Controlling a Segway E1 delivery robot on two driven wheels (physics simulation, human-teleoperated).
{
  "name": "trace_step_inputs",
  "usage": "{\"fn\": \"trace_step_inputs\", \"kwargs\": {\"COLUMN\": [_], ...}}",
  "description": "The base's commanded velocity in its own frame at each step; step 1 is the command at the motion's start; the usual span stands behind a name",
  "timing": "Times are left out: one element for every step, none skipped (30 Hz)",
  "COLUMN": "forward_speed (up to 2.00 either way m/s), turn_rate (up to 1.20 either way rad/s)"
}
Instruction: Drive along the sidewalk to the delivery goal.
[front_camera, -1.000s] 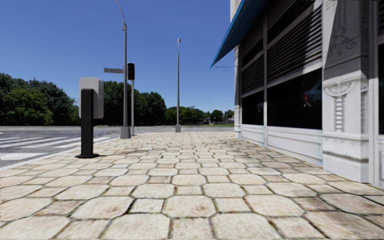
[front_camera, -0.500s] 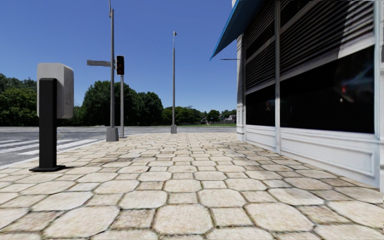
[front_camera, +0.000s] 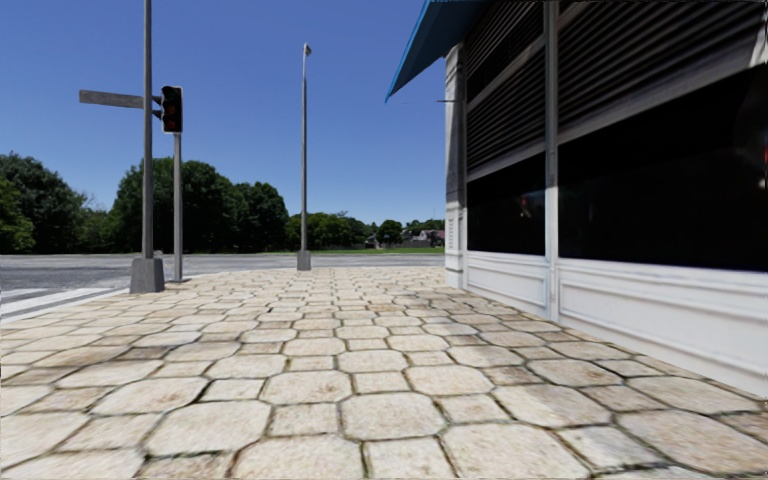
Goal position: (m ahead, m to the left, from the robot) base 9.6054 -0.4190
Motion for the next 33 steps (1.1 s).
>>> {"fn": "trace_step_inputs", "kwargs": {"forward_speed": [2.00,2.00,2.00,2.00,2.00,2.00,2.00,2.00,2.00,2.00,2.00,2.00,2.00,2.00,2.00,2.00,2.00,2.00,2.00,2.00,2.00,2.00,2.00,2.00,2.00,2.00,2.00,2.00,2.00,2.00,2.00,2.00,2.00], "turn_rate": [-0.37,-0.37,-0.37,-0.37,-0.35,-0.21,-0.21,-0.01,0.00,0.00,0.00,0.00,0.00,0.00,0.00,0.00,0.00,0.00,0.00,0.00,0.00,0.00,0.00,0.00,0.00,0.00,0.00,0.00,0.00,0.00,0.00,0.00,0.00]}}
